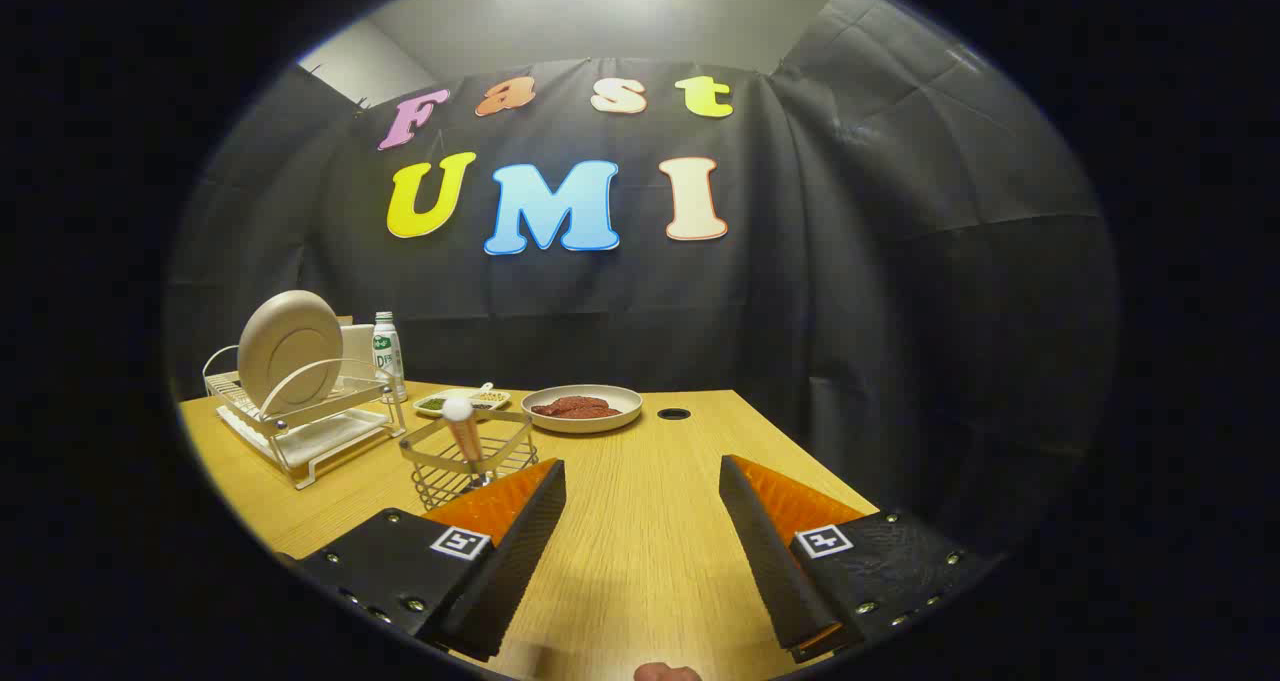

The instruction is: Take the plate from the dish rack, then take the spoon from the basket and place it into the plate.

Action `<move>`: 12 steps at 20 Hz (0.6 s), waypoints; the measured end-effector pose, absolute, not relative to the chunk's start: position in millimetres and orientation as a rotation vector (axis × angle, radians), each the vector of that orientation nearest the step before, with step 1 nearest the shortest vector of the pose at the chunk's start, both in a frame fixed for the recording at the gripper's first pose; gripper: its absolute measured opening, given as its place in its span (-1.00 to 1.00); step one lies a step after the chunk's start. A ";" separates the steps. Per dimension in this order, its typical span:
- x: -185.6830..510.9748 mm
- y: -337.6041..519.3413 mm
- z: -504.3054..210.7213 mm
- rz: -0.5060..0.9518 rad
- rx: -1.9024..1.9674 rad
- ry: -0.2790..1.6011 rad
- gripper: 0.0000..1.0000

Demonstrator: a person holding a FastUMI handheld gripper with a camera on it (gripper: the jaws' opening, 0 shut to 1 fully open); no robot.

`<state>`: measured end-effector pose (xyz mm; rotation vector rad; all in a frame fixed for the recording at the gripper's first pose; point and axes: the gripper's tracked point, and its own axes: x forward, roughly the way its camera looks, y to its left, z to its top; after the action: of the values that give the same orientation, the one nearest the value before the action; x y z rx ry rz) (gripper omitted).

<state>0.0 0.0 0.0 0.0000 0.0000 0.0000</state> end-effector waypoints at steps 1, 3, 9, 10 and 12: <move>7.0 -3.4 2.0 -0.014 0.006 0.000 0.91; 25.3 -17.1 15.2 -0.058 0.013 -0.031 0.91; 25.7 -35.1 84.5 -0.149 -0.023 -0.062 0.91; 18.8 -31.8 102.4 -0.166 -0.027 -0.073 0.91; 3.7 -16.1 140.1 -0.193 -0.018 -0.089 0.91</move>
<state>3.7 -16.1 140.1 -0.0176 -0.0889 -0.1930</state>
